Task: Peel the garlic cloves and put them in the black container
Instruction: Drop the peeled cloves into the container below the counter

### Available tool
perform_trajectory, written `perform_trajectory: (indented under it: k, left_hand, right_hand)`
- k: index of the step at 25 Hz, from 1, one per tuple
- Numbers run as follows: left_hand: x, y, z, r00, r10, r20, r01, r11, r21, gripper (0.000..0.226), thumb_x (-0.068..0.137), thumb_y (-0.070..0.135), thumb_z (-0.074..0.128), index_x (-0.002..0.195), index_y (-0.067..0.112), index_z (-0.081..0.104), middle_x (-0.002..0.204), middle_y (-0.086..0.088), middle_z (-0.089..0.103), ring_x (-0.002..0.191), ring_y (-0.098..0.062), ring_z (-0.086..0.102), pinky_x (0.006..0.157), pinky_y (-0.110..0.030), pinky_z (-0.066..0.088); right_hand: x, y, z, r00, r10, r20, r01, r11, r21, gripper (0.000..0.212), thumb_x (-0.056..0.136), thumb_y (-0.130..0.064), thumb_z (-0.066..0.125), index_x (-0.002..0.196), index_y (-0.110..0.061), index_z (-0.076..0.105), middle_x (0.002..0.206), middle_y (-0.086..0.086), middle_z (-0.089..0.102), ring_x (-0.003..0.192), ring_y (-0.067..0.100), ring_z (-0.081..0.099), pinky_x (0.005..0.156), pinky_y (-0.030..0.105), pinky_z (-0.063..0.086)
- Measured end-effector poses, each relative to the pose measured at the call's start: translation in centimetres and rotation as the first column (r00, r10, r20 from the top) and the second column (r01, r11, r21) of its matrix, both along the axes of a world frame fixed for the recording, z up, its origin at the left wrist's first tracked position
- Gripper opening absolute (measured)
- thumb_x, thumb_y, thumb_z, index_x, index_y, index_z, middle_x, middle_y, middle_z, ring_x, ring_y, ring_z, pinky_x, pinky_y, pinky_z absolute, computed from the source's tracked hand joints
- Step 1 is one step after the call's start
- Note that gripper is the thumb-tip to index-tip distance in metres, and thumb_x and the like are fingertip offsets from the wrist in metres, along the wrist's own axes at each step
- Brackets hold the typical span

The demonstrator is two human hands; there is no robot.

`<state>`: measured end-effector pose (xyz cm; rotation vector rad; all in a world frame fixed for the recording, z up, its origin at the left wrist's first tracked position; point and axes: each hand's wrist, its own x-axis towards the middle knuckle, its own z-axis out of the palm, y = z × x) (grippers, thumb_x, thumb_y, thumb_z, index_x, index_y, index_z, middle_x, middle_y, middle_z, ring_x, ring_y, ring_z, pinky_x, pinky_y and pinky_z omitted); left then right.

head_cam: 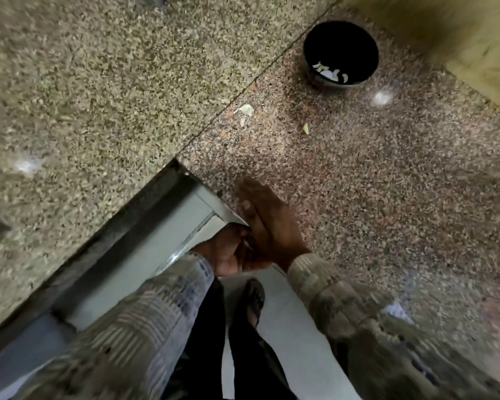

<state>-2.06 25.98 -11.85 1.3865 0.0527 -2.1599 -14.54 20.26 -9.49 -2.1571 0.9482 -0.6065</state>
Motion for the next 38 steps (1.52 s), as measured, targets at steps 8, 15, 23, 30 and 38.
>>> perform_trajectory:
  k: [8, 15, 23, 30, 38]
  left_hand:
    - [0.2, 2.1, 1.2, 0.998, 0.011, -0.064, -0.022, 0.986, -0.164, 0.031, 0.090, 0.006, 0.048, 0.082, 0.007, 0.079, 0.083, -0.010, 0.075, 0.077, -0.021, 0.073, 0.077, -0.033, 0.060]
    - [3.4, 7.5, 1.4, 0.946, 0.299, -0.124, -0.310, 0.947, -0.082, 0.038, 0.094, 0.018, 0.048, 0.075, 0.001, 0.076, 0.078, -0.014, 0.073, 0.068, -0.023, 0.073, 0.067, -0.030, 0.062]
    - [12.8, 24.7, -1.7, 0.646, 0.756, -0.102, -0.761, 0.649, -0.006, 0.031, 0.094, 0.016, 0.045, 0.076, 0.009, 0.068, 0.084, -0.010, 0.069, 0.069, -0.020, 0.069, 0.065, -0.030, 0.060]
    - [18.9, 42.8, -13.7, 0.269, 0.961, -0.060, -0.957, 0.274, 0.100, 0.029, 0.088, -0.002, 0.042, 0.097, 0.004, 0.069, 0.103, -0.017, 0.075, 0.090, -0.024, 0.076, 0.079, -0.036, 0.063]
    - [25.2, 56.5, -34.5, -0.005, 0.949, 0.314, -0.999, -0.022, 0.048, 0.036, 0.096, 0.004, 0.037, 0.105, -0.002, 0.071, 0.105, -0.017, 0.075, 0.099, -0.023, 0.072, 0.100, -0.032, 0.054]
  right_hand:
    - [-0.3, 9.4, 3.3, 0.846, -0.395, 0.359, 0.147, 0.819, 0.555, 0.042, 0.107, -0.017, 0.037, 0.107, -0.009, 0.078, 0.108, 0.008, 0.078, 0.104, 0.026, 0.074, 0.091, 0.045, 0.058]
    - [3.0, 5.3, 6.8, 0.431, -0.886, 0.172, -0.304, 0.037, 0.952, 0.035, 0.102, -0.029, 0.044, 0.073, -0.016, 0.060, 0.065, 0.001, 0.057, 0.059, 0.018, 0.059, 0.070, 0.030, 0.051]
    - [14.8, 16.9, 1.8, 0.768, -0.635, 0.078, -0.281, -0.225, 0.933, 0.030, 0.101, -0.029, 0.046, 0.074, -0.018, 0.052, 0.066, -0.002, 0.043, 0.057, 0.015, 0.045, 0.065, 0.030, 0.040]
    - [26.5, 33.3, -10.8, 0.954, -0.296, -0.051, -0.047, -0.314, 0.948, 0.028, 0.096, -0.026, 0.054, 0.072, -0.016, 0.059, 0.069, 0.001, 0.053, 0.065, 0.018, 0.054, 0.072, 0.034, 0.046]
    - [37.1, 52.4, -31.8, 0.984, 0.170, -0.053, 0.069, -0.089, 0.994, 0.023, 0.101, -0.021, 0.050, 0.085, -0.010, 0.062, 0.078, 0.009, 0.067, 0.081, 0.026, 0.071, 0.087, 0.039, 0.057]
